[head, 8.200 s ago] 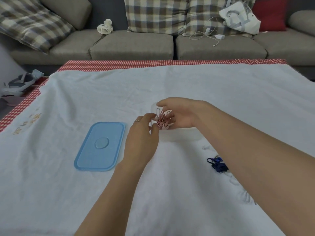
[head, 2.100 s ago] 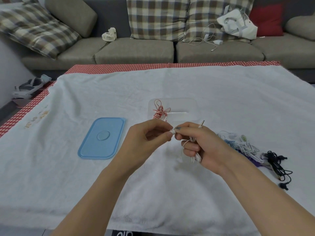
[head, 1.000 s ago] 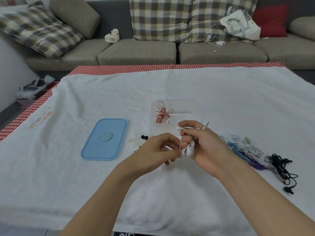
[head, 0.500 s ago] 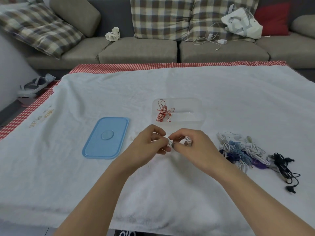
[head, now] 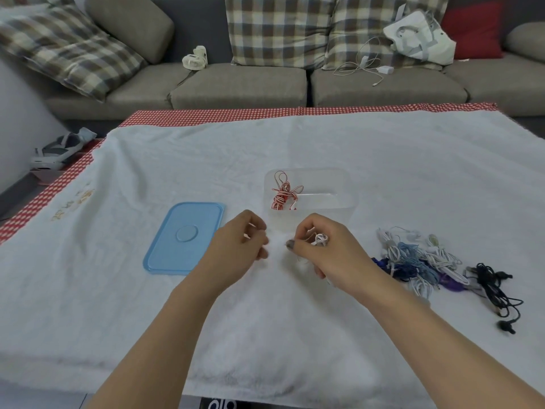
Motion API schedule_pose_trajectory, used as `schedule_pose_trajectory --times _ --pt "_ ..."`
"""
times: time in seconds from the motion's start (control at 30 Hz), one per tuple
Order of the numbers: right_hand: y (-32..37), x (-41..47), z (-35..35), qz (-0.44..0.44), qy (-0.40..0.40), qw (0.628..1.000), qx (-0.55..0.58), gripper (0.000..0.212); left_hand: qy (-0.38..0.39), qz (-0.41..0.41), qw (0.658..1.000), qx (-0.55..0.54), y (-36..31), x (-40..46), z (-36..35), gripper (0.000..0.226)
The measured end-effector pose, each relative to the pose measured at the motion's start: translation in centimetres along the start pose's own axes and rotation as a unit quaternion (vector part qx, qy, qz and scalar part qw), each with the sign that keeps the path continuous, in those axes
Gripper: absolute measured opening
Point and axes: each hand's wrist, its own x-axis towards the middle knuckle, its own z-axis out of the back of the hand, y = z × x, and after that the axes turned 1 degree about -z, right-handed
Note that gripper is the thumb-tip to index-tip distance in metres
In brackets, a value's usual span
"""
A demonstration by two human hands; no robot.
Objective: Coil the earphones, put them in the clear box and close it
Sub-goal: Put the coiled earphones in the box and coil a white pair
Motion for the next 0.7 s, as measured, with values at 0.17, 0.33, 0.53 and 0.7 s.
schedule_pose_trajectory --times 0.17,0.33,0.53,0.7 --pt "-0.2 0.3 0.1 -0.037 -0.01 0.999 0.032 0.013 -0.057 -0.028 0.973 0.22 2.8 0.9 0.2 0.015" --pt "-0.5 0.5 0.0 -0.048 -0.006 0.998 0.026 0.003 -0.061 -0.027 0.97 0.235 2.9 1.1 -0.4 0.015" --pt "-0.2 0.3 0.3 -0.038 -0.009 0.999 0.032 0.004 -0.068 -0.026 0.974 0.216 2.5 1.4 -0.7 0.007" --pt "0.0 0.2 0.5 -0.038 -0.013 0.998 0.037 0.005 -0.062 -0.023 0.972 0.224 2.2 1.2 -0.6 0.008"
